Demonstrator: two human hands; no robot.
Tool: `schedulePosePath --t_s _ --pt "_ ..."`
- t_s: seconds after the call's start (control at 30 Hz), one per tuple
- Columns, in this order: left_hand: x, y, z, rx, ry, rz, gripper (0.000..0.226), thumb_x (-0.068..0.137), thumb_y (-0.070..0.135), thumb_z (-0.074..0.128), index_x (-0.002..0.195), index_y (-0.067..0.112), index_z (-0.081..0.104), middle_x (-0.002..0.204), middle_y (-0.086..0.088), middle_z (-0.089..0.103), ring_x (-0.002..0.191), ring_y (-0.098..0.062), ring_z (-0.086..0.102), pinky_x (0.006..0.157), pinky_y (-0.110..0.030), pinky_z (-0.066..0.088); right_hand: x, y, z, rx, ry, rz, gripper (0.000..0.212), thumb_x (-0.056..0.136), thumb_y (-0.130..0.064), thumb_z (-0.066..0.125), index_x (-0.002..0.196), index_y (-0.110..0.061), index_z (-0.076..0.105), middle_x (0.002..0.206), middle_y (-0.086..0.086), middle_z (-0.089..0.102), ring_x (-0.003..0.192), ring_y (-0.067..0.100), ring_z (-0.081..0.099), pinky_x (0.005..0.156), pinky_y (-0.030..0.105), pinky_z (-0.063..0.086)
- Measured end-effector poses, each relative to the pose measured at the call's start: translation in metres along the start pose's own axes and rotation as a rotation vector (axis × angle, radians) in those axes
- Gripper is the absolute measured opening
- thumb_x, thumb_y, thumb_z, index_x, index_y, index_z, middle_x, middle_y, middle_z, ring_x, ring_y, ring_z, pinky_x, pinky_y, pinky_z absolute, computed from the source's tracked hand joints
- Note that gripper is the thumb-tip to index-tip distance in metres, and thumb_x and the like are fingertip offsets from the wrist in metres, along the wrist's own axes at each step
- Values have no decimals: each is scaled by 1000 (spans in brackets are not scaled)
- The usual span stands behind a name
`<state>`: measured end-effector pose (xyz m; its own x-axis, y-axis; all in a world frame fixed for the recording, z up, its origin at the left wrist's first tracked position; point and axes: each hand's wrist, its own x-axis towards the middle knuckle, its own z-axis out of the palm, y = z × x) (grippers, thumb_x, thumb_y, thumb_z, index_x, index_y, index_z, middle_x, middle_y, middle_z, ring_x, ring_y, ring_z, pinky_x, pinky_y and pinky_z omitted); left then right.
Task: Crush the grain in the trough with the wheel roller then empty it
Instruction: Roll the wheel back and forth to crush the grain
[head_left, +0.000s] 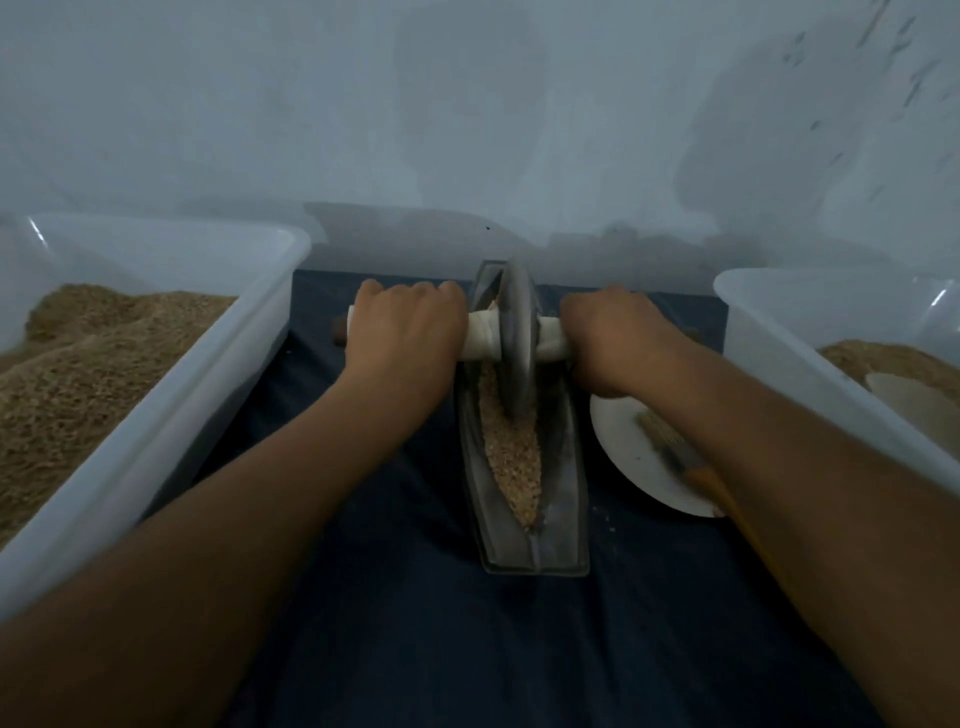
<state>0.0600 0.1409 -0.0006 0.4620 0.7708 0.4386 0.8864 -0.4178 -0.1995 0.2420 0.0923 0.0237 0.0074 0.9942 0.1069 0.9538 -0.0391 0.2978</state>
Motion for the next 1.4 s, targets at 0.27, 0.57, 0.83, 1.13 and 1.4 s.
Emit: schedulePosePath --t_s 0.27,0.57,0.83,1.13,1.4 --pt "38 -3 7 -1 -84 6 17 87 17 64 104 20 60 99 -6 64 93 -29 62 74 -34 31 42 12 -9 58 -215 11 21 83 -24 72 94 -14 56 81 5 56 73 23 54 68 30 42" --pt "0 -2 1 -41 -63 -14 35 82 15 67 95 20 36 99 -4 61 90 -26 60 74 -36 28 5 0 -4 -19 -13 5 36 81 -17 71 70 -13 37 81 9 56 58 17 35 61 31 35" --pt "-56 9 -33 8 17 28 39 80 18 65 107 17 36 104 -5 50 94 -25 51 76 -37 27 -69 -14 -2 66 138 13 20 89 -11 61 106 -7 50 102 12 63 90 29 61 66 31 30" --pt "-64 8 -29 21 28 -2 43 77 20 71 103 19 37 96 -2 50 86 -22 51 74 -38 35 -76 -19 6 81 233 40 16 87 -7 59 100 -9 50 97 9 65 83 26 62 65 32 29" --pt "-6 2 1 -4 30 -14 36 82 19 69 89 20 34 93 -2 61 85 -25 61 72 -35 27 -10 0 13 41 127 35 26 83 -15 67 106 -10 55 101 13 65 93 31 61 67 33 31"
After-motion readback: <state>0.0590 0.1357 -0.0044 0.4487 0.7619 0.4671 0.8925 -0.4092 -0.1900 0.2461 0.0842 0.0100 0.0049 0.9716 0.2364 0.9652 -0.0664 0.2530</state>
